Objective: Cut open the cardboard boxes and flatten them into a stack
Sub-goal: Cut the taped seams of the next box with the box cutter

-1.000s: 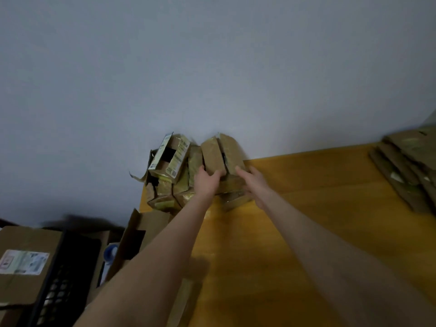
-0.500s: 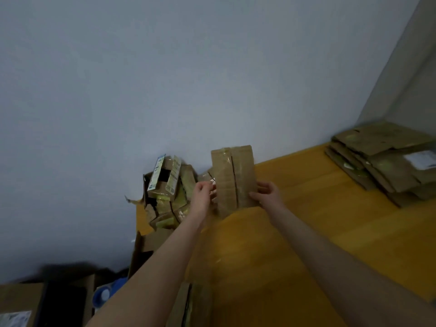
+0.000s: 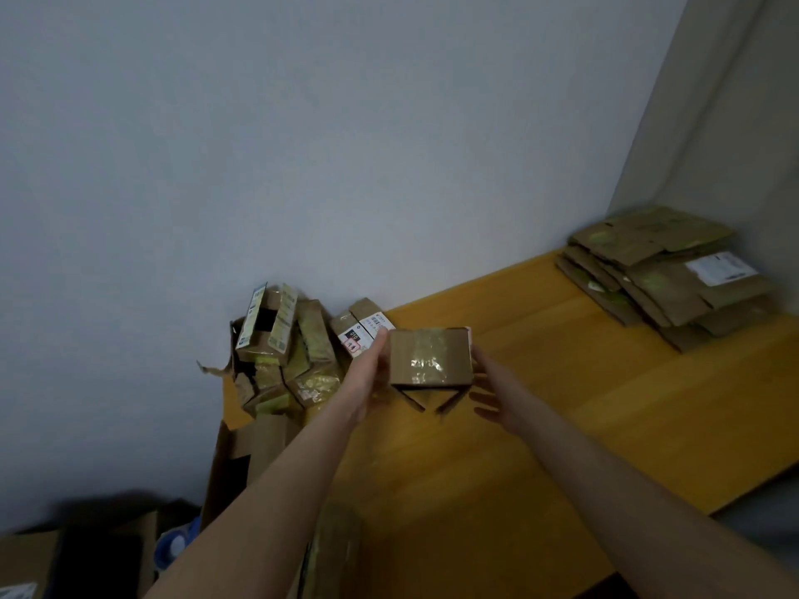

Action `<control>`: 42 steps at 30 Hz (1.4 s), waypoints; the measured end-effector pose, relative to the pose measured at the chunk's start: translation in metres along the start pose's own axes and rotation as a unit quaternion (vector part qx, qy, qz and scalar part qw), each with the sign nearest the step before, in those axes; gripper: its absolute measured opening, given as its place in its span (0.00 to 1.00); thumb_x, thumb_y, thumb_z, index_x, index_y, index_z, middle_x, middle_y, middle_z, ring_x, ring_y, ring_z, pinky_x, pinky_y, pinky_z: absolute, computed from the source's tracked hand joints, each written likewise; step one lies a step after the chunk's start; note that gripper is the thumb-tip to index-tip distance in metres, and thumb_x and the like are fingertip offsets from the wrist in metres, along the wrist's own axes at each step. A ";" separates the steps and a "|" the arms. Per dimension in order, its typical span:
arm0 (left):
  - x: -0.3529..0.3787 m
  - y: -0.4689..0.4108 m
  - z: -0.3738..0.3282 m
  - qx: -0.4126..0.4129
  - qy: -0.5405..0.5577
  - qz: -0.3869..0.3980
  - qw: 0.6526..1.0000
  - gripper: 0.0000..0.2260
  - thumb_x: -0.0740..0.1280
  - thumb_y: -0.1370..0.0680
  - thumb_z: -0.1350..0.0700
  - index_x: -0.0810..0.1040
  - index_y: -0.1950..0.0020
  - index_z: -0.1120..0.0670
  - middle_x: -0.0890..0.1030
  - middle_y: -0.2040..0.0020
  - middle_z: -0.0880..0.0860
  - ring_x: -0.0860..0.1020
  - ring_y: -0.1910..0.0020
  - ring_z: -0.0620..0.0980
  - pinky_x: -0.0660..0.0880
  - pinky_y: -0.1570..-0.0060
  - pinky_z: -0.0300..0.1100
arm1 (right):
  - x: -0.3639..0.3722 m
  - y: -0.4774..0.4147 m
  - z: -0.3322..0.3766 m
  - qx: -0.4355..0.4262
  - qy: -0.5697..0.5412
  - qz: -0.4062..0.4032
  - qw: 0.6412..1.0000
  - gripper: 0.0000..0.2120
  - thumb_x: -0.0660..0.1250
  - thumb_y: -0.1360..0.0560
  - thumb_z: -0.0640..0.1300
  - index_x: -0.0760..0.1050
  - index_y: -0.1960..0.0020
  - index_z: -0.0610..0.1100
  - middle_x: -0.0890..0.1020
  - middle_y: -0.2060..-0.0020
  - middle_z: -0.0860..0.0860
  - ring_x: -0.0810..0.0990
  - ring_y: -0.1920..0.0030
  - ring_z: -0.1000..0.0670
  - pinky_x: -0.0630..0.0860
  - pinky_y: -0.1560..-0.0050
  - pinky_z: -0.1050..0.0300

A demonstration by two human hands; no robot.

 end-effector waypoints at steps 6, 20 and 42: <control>0.004 -0.001 0.018 -0.011 -0.026 0.051 0.998 0.17 0.63 0.24 0.58 0.73 0.34 0.55 0.79 0.52 0.54 0.77 0.54 0.54 0.77 0.60 0.47 | -0.013 0.002 -0.009 0.020 -0.025 0.077 0.997 0.25 0.73 0.31 0.59 0.74 0.37 0.54 0.81 0.46 0.47 0.81 0.48 0.42 0.79 0.58 0.51; 0.042 -0.034 0.064 0.104 -0.625 0.029 0.773 0.49 0.71 0.30 0.40 0.43 0.21 0.51 0.57 0.24 0.54 0.60 0.27 0.57 0.63 0.32 0.62 | 0.025 -0.001 -0.083 0.111 -0.051 0.000 0.993 0.12 0.68 0.23 0.43 0.74 0.42 0.40 0.80 0.54 0.45 0.78 0.61 0.49 0.74 0.64 0.58; 0.050 -0.058 0.084 0.143 -0.794 0.070 0.587 0.59 0.69 0.35 0.29 0.32 0.23 0.51 0.41 0.21 0.56 0.44 0.22 0.58 0.45 0.28 0.66 | -0.043 -0.059 -0.107 -0.019 0.601 -0.176 0.780 0.26 0.61 0.21 0.38 0.56 0.26 0.45 0.69 0.33 0.45 0.72 0.37 0.44 0.72 0.46 0.49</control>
Point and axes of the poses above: each hand's wrist, its own y-axis away from the middle knuckle, its own x-axis out of the palm, z = x × y, the point moved 2 cm from there along -y, towards the middle knuckle
